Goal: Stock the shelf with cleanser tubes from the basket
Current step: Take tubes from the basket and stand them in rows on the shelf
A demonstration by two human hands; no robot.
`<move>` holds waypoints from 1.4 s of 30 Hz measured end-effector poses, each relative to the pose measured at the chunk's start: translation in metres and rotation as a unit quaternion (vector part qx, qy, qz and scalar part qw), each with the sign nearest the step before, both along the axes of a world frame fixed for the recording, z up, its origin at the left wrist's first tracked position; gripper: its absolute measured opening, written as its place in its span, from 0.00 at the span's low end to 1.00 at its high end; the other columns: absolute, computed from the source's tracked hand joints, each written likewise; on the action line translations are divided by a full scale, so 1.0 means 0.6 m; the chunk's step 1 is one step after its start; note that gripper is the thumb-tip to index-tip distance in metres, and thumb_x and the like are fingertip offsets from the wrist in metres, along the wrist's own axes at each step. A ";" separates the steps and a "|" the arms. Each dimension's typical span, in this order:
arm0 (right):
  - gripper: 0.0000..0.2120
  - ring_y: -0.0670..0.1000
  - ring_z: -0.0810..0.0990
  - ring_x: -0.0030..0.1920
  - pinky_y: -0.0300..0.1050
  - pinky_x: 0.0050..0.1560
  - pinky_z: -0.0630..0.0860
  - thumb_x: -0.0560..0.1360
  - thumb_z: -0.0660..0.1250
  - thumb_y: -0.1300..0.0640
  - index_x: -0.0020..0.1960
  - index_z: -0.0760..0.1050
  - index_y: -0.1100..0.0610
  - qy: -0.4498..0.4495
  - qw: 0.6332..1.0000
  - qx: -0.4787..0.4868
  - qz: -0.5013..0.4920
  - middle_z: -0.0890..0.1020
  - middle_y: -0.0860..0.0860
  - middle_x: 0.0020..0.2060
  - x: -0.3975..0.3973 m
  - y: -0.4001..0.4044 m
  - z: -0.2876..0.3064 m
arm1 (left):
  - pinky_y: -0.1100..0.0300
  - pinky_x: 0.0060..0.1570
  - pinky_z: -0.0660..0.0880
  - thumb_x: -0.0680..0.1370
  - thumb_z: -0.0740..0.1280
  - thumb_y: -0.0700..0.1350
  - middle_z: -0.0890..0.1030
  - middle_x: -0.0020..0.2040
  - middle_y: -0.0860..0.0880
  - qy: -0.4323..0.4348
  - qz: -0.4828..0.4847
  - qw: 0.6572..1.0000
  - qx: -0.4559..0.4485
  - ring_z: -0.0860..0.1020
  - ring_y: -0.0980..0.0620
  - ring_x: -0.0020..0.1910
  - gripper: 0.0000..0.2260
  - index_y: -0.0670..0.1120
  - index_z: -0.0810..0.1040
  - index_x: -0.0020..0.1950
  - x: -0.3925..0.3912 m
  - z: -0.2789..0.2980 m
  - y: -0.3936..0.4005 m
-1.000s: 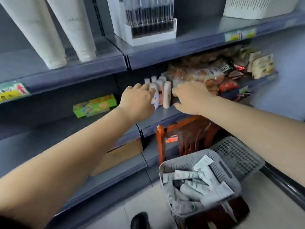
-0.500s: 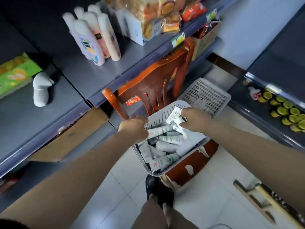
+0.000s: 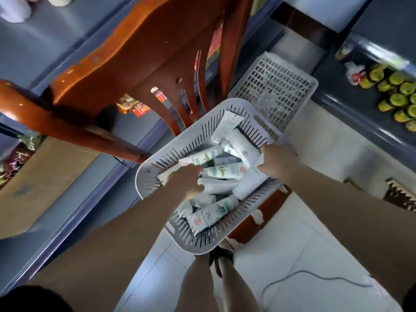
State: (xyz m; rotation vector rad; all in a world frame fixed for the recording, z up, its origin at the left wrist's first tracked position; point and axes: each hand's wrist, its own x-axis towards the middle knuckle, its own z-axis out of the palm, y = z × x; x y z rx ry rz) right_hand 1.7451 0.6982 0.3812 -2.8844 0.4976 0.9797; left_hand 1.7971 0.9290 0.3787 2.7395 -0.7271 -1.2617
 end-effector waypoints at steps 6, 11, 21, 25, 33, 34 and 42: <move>0.24 0.61 0.70 0.65 0.55 0.60 0.72 0.75 0.63 0.54 0.68 0.62 0.60 0.023 0.999 -0.025 -0.021 0.69 0.59 0.65 -0.009 0.007 -0.077 | 0.51 0.65 0.67 0.77 0.65 0.49 0.65 0.72 0.48 0.044 -0.042 0.998 -0.012 0.66 0.47 0.69 0.24 0.49 0.63 0.72 -0.011 -0.102 -0.047; 0.23 0.63 0.68 0.65 0.56 0.65 0.66 0.73 0.64 0.58 0.66 0.63 0.60 -0.037 0.997 -0.065 -0.033 0.66 0.62 0.65 -0.007 0.006 -0.101 | 0.50 0.66 0.67 0.76 0.66 0.51 0.69 0.69 0.49 -0.009 -0.089 0.996 -0.004 0.66 0.47 0.68 0.25 0.48 0.65 0.71 -0.028 -0.158 -0.043; 0.19 0.54 0.79 0.54 0.28 0.40 0.70 0.70 0.73 0.56 0.57 0.76 0.62 -0.103 0.917 0.262 -0.283 0.80 0.53 0.48 0.005 -0.008 -0.089 | 0.53 0.61 0.70 0.75 0.68 0.51 0.73 0.61 0.51 -0.027 -0.039 0.998 -0.039 0.70 0.50 0.61 0.18 0.48 0.70 0.62 -0.027 -0.171 -0.035; 0.10 0.49 0.79 0.43 0.35 0.35 0.72 0.72 0.69 0.62 0.52 0.79 0.61 -0.091 0.838 0.357 -0.403 0.82 0.54 0.46 -0.006 0.003 -0.079 | 0.49 0.60 0.71 0.74 0.68 0.51 0.73 0.60 0.49 -0.024 -0.052 0.998 0.010 0.71 0.48 0.60 0.19 0.47 0.68 0.62 -0.030 -0.165 -0.047; 0.13 0.43 0.73 0.32 0.25 0.20 0.64 0.74 0.65 0.63 0.33 0.73 0.53 -0.162 0.850 0.344 -0.365 0.75 0.47 0.30 -0.023 0.014 -0.065 | 0.50 0.55 0.72 0.76 0.65 0.51 0.70 0.64 0.44 0.032 -0.048 0.997 0.054 0.70 0.44 0.62 0.23 0.46 0.64 0.68 -0.015 -0.157 -0.032; 0.16 0.43 0.72 0.31 0.25 0.20 0.63 0.74 0.65 0.63 0.31 0.70 0.50 -0.170 0.852 0.342 -0.357 0.74 0.47 0.29 -0.023 0.015 -0.062 | 0.50 0.51 0.72 0.76 0.65 0.50 0.72 0.62 0.43 0.042 -0.030 0.997 0.056 0.73 0.43 0.59 0.23 0.45 0.62 0.67 -0.016 -0.154 -0.024; 0.08 0.42 0.70 0.27 0.26 0.21 0.61 0.75 0.65 0.60 0.48 0.80 0.65 -0.230 0.865 0.330 -0.301 0.81 0.65 0.42 -0.005 0.029 0.022 | 0.59 0.57 0.67 0.74 0.68 0.44 0.69 0.70 0.46 0.179 0.216 0.956 -0.082 0.70 0.46 0.66 0.30 0.47 0.61 0.73 -0.023 -0.086 0.004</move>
